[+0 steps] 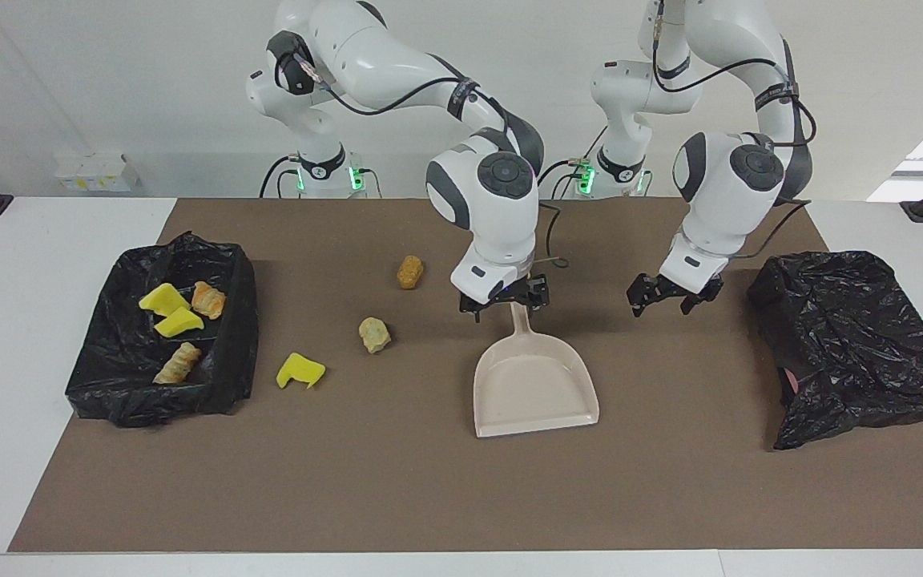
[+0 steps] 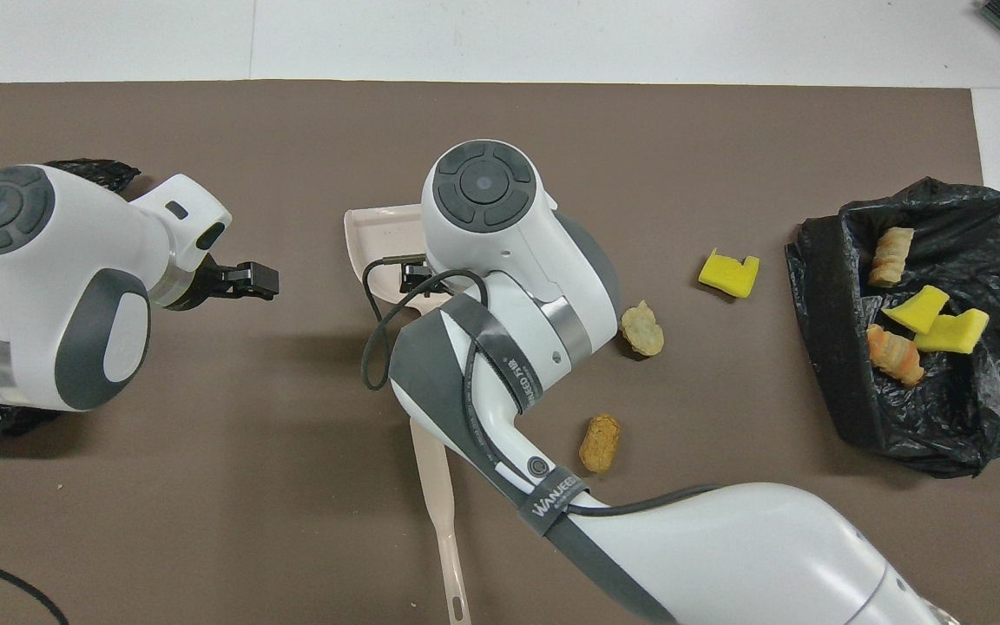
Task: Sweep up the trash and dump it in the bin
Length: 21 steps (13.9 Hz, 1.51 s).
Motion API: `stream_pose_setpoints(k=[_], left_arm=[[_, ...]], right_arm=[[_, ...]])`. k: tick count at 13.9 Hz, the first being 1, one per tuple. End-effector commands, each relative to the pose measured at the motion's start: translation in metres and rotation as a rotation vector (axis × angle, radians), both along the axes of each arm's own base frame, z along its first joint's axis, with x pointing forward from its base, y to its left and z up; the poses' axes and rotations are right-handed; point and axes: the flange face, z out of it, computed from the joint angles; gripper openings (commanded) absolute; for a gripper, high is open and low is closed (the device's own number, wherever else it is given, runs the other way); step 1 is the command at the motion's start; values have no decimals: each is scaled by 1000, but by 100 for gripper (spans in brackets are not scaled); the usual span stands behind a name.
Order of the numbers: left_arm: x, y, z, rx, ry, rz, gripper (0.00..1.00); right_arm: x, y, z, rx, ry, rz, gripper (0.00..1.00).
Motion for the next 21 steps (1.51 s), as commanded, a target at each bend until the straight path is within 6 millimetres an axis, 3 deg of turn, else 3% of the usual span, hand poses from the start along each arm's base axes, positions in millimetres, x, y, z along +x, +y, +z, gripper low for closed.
stream_pose_setpoints(k=[1, 2, 4, 6, 7, 8, 10, 12, 13, 16, 17, 19, 21], left_arm=[[8, -36, -10, -35, 40, -4, 100], [9, -49, -14, -41, 52, 22, 100], [3, -92, -18, -43, 59, 69, 100], [-4, -117, -22, -84, 87, 154, 100], [-14, -145, -25, -92, 94, 167, 100], [-19, -161, -29, -92, 97, 181, 100], [-20, -166, -33, -99, 101, 229, 100], [-27, -171, -39, -158, 172, 324, 100], [-34, -179, -41, -149, 188, 307, 100], [-59, -206, -42, -123, 210, 246, 100], [-68, -208, -44, -95, 191, 217, 100], [-75, -210, -44, -66, 183, 189, 100], [-85, -206, -49, -47, 183, 157, 84]], right_arm=[[-19, -17, 30, 22, 5, 10, 100], [-28, -16, 41, 17, 8, 9, 100], [-57, -17, 48, -27, 77, 9, 100], [-97, -9, 47, -74, 120, 35, 100], [-113, -17, 44, -94, 132, 42, 100], [-130, -21, 39, -105, 137, 56, 100], [-176, -12, 28, -107, 156, 97, 100], [-205, -16, 11, -80, 117, 110, 100], [-218, -15, 5, -48, 104, 113, 100], [-229, -8, -7, -22, 128, 111, 100], [-247, 5, -15, -27, 140, 148, 100], [-273, 6, -34, -42, 144, 175, 100], [-311, 22, -58, -57, 145, 190, 100]])
